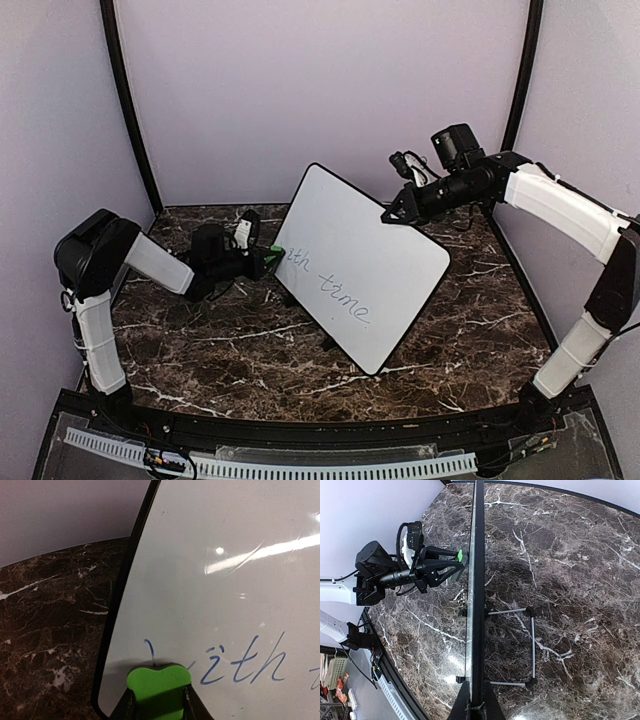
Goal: Erase the whiteboard
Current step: Erase the whiteboard from the whiteboard stand.
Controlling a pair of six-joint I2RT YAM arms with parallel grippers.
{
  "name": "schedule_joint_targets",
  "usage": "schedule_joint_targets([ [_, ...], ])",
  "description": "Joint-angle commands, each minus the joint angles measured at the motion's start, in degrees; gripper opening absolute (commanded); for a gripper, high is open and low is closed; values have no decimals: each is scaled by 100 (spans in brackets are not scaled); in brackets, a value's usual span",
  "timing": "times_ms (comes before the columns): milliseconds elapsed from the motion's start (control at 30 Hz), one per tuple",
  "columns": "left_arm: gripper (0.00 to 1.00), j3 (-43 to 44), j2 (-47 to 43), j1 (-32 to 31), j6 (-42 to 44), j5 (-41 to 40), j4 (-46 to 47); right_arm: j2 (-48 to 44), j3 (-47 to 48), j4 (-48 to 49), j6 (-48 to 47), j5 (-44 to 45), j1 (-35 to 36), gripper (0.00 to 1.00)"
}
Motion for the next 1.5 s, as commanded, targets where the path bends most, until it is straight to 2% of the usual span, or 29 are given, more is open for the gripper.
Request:
schedule_joint_targets([
  [0, 0, -491, -163, -21, -233, 6, 241, 94, -60, -179, -281, -240, 155, 0],
  [233, 0, -704, -265, -28, -305, 20, 365, 158, -32, -174, -280, -275, 155, 0],
  [733, 0, 795, -4, -28, -178, -19, -291, 123, -76, -144, -264, -287, 155, 0],
  [1167, 0, -279, 179, -28, -487, 103, 314, 168, -83, -137, -264, -301, 162, 0],
  [1467, 0, -272, 173, -45, -657, 226, 366, 160, -84, -152, -259, -280, 166, 0],
])
